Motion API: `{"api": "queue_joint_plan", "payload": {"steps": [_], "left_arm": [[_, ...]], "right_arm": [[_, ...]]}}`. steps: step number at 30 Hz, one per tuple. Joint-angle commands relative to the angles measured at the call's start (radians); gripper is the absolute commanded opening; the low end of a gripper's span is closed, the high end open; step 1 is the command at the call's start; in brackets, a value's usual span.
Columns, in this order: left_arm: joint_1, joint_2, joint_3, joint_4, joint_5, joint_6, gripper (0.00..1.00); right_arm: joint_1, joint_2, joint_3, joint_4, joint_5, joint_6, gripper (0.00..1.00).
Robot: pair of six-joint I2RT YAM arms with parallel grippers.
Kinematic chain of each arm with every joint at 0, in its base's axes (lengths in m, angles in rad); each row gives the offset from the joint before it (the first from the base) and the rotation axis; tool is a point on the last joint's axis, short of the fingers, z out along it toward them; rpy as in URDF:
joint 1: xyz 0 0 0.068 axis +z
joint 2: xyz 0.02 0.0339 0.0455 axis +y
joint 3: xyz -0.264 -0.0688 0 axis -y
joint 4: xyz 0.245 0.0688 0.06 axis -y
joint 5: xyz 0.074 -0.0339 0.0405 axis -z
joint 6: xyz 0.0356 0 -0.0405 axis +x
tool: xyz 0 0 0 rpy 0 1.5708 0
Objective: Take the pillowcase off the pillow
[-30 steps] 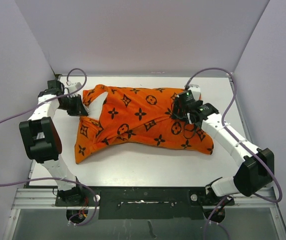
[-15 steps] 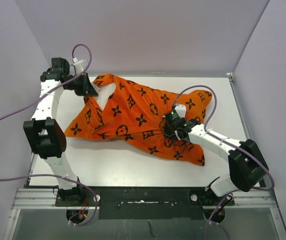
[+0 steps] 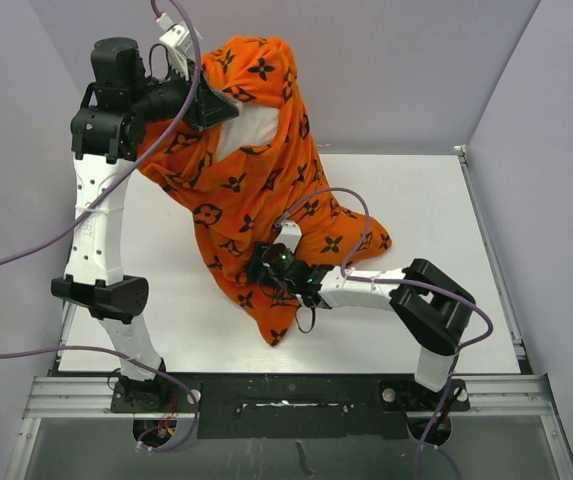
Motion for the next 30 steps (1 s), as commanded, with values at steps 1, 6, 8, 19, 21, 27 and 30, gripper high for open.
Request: {"api": "queue_joint_plan", "payload": {"steps": [1, 6, 8, 19, 21, 27, 30], "left_arm": [[-0.138, -0.197, 0.015, 0.156, 0.145, -0.018, 0.00], [-0.216, -0.265, 0.023, 0.101, 0.145, 0.010, 0.00], [-0.220, -0.273, 0.039, 0.053, 0.155, 0.031, 0.00], [-0.217, -0.496, -0.408, -0.030, -0.024, 0.300, 0.00], [-0.217, -0.537, -0.522, -0.003, -0.036, 0.308, 0.00], [-0.213, -0.592, -0.717, 0.048, -0.049, 0.307, 0.00], [-0.211, -0.581, -0.695, 0.035, -0.052, 0.299, 0.00]], "right_arm": [[0.015, 0.130, 0.105, 0.221, -0.088, -0.078, 0.58], [-0.019, 0.256, 0.364, 0.329, -0.045, -0.192, 0.69], [-0.040, 0.304, 0.448, 0.359, -0.048, -0.216, 0.72], [-0.036, 0.103, 0.145, 0.448, -0.038, -0.328, 0.85], [0.014, 0.010, -0.047, 0.532, 0.038, -0.336, 0.87], [0.288, -0.304, -0.409, 0.692, 0.458, -0.622, 0.92], [0.409, -0.446, -0.439, 0.717, 0.525, -0.856, 0.92]]}}
